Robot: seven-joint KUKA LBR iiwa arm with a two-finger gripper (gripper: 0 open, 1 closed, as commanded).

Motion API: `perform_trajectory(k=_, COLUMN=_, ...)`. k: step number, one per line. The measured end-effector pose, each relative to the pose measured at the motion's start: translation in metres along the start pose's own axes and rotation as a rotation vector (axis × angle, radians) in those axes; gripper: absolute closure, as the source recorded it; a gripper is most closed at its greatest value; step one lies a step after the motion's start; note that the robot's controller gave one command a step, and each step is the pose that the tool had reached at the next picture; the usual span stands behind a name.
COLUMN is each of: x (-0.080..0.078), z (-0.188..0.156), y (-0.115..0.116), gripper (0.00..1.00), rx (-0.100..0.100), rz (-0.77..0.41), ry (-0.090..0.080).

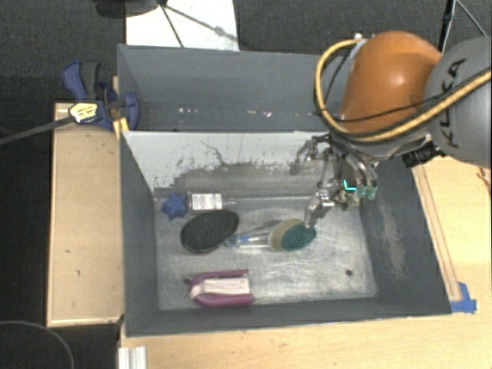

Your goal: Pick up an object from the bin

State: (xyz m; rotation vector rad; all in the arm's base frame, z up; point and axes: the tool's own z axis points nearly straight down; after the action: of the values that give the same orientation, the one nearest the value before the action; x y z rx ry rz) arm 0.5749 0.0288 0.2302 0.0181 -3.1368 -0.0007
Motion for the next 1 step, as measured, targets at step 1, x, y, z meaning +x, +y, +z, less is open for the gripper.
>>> perform_trajectory(k=1, x=0.0237, z=0.158, y=0.0064, gripper=0.0, rx=0.001, rz=-0.281, ry=-0.013)
